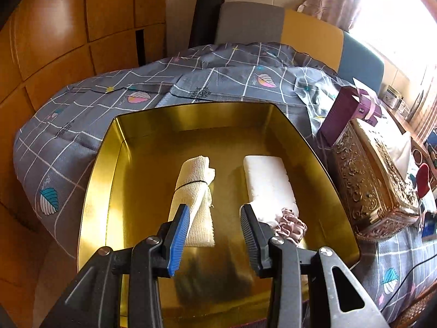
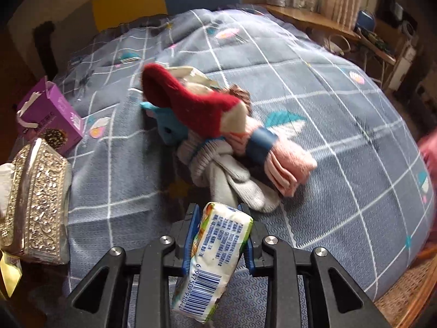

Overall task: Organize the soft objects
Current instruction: 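Carry the white-blue packet to the gold tray and release it with the right tool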

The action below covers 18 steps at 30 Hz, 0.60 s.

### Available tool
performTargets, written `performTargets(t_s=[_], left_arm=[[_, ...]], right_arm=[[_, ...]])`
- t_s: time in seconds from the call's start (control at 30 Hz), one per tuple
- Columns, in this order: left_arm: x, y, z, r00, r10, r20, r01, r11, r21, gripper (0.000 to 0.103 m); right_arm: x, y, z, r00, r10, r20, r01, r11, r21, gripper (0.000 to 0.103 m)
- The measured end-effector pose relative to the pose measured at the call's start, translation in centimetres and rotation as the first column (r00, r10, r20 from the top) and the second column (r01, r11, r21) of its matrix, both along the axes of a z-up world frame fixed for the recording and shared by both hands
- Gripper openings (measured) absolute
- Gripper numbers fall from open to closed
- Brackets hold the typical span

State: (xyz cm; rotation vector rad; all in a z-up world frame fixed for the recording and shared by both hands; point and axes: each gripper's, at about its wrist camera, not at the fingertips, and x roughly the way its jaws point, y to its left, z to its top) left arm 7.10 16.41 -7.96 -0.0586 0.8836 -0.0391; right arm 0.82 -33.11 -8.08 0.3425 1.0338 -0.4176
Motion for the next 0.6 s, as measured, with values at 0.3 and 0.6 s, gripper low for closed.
performTargets(t_s=[0.3,0.6], left_arm=[[-0.7,0.3,0.3,1.000,-0.015,0.014,0.015,1.000,-0.007,0.039],[-1.2,0.5,0.7,1.000,-0.025,0.019,0.025,0.999,-0.024,0.038]], right_arm=[[4.8,1.3,3.1,0.993,0.118,0.013,-0.118,0.993,-0.030,0.029],[12.1,2.7,6.2,0.979,0.199,0.031,-0.199,0.980,-0.017,0.029]])
